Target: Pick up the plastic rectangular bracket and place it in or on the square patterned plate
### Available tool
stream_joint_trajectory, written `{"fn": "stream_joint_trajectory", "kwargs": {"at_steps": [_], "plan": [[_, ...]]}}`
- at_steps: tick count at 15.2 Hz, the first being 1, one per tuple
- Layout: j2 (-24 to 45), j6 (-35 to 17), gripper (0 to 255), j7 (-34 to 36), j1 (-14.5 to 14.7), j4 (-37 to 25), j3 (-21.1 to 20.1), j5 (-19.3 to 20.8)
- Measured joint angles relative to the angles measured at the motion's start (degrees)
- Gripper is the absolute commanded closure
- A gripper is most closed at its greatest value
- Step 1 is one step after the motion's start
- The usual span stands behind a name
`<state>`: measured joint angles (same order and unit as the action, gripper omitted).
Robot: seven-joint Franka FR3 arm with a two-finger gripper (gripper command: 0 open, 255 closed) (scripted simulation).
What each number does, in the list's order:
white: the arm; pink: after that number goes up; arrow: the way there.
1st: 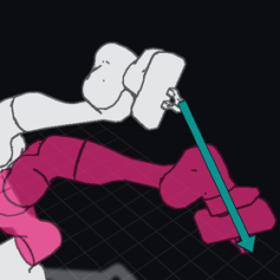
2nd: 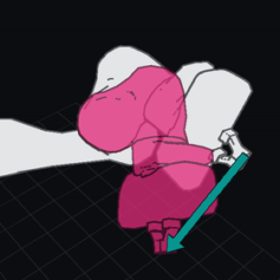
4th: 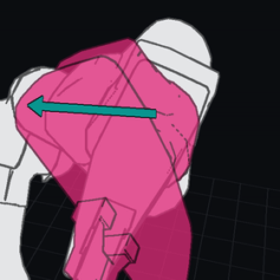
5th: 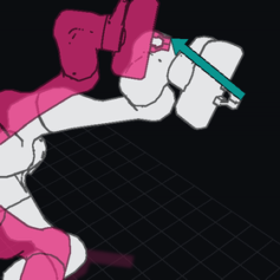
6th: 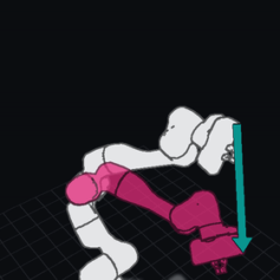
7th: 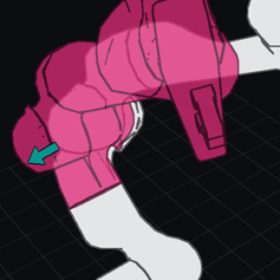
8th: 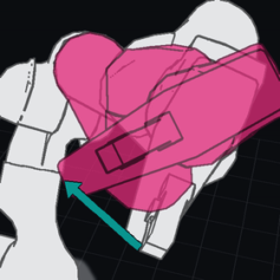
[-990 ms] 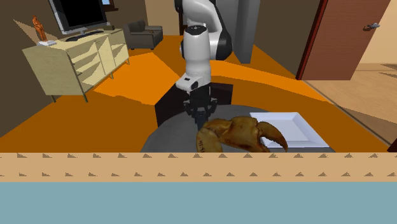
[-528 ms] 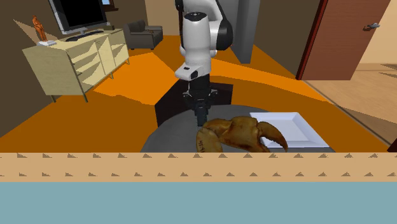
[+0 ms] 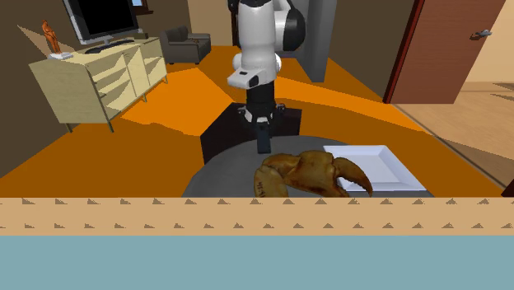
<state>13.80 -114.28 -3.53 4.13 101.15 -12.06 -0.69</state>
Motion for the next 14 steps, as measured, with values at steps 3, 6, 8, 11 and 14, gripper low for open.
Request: {"fn": "stream_joint_trajectory", "kwargs": {"at_steps": [3, 6, 8, 11, 14], "plan": [[0.71, 0.66, 255, 3.27, 2.08, -1.47, -1.14, 0.44], [1.78, 0.54, 255, 7.11, 4.55, -2.51, -2.40, 1.04], [3.49, 1.23, 255, 9.70, 6.31, -4.95, -3.11, 1.73], [5.07, 2.22, 255, 13.61, 9.03, -7.59, -4.23, 2.54], [8.24, 3.35, 255, 17.31, 11.91, -11.91, -5.02, 3.74]]}}
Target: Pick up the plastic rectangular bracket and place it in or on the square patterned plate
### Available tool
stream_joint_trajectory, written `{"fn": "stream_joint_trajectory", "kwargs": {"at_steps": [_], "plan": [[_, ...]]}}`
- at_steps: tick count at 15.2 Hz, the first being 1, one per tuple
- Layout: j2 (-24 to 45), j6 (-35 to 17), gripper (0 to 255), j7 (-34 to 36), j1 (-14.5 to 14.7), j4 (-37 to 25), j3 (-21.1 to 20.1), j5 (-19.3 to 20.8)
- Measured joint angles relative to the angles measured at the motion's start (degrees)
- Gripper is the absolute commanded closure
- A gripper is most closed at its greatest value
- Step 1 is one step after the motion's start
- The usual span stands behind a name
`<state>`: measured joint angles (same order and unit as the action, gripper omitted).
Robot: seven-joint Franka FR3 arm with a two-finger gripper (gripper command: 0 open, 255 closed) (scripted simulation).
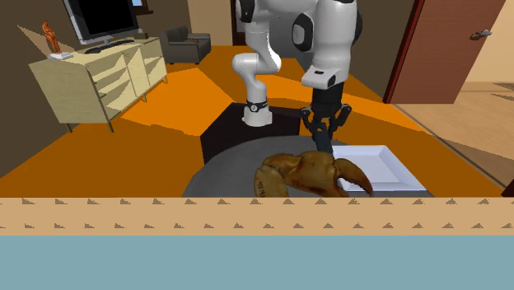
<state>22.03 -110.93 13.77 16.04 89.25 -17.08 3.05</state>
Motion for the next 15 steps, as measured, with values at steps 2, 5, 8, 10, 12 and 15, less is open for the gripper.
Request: {"fn": "stream_joint_trajectory", "kwargs": {"at_steps": [2, 5, 8, 10, 12, 15], "plan": [[2.72, 1.12, 255, 2.52, 2.19, -3.84, -0.42, 0.97], [5.85, 2.89, 255, 6.02, 5.37, -8.76, -0.99, 2.14], [10.63, 5.77, 255, 9.32, 9.09, -16.41, -1.25, 3.59], [14.42, 8.35, 255, 11.60, 12.09, -22.82, -1.33, 4.65], [16.29, 8.51, 255, 12.34, 13.15, -24.86, -1.24, 5.10], [16.66, 6.43, 255, 12.67, 13.22, -23.11, -1.18, 5.24]]}}
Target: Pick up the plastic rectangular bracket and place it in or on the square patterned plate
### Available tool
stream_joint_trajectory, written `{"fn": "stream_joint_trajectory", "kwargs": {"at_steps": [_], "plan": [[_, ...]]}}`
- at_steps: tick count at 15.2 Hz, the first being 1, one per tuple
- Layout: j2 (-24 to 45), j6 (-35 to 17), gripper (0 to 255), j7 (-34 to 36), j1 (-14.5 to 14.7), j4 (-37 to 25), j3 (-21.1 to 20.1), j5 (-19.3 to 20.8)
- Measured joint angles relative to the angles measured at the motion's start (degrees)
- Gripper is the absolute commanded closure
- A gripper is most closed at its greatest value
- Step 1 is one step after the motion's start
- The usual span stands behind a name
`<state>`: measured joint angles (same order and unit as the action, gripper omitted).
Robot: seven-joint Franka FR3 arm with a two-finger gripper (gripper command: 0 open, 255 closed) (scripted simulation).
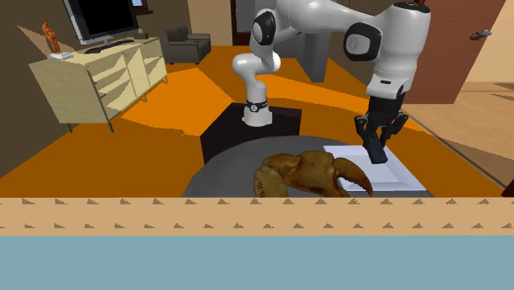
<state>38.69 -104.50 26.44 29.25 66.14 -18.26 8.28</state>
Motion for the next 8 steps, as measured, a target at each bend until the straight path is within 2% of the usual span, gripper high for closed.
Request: {"fn": "stream_joint_trajectory", "kwargs": {"at_steps": [8], "plan": [[0.90, -5.52, 255, 0.10, -0.42, 4.69, 0.25, 0.32]]}}
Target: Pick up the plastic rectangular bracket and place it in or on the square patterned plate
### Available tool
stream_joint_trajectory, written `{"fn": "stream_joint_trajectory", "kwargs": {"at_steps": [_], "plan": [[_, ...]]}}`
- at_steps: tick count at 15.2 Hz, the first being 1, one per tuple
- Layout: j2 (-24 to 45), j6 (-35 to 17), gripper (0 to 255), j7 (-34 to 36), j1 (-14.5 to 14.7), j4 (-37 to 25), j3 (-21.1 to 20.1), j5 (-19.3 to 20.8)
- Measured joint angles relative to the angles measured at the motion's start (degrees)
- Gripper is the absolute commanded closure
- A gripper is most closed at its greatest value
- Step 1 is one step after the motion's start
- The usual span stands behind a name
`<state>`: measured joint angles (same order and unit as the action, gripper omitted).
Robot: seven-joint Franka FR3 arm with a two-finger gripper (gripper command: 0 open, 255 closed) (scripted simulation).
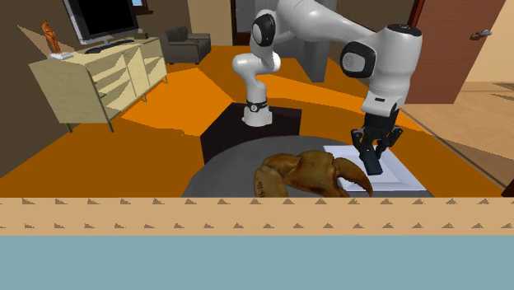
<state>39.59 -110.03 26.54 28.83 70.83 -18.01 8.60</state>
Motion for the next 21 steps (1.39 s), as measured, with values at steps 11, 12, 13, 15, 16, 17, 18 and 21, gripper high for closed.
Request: {"fn": "stream_joint_trajectory", "kwargs": {"at_steps": [11, 12, 13, 15, 16, 17, 18, 21], "plan": [[0.72, -1.98, 0, 0.08, -0.02, 1.27, 0.14, 0.20], [0.72, -1.99, 0, 0.08, -0.02, 1.27, 0.14, 0.20], [0.72, -1.99, 0, 0.08, -0.02, 1.27, 0.14, 0.20], [0.72, -1.99, 0, 0.08, -0.02, 1.27, 0.14, 0.20], [0.72, -1.99, 0, 0.08, -0.02, 1.27, 0.14, 0.20], [0.40, -1.28, 0, -0.01, -0.08, 0.88, 0.09, 0.12], [0.30, 0.15, 0, -0.02, 0.09, -0.52, 0.04, 0.05], [-0.55, 3.62, 0, -0.32, 0.07, -3.22, -0.12, -0.23]]}}
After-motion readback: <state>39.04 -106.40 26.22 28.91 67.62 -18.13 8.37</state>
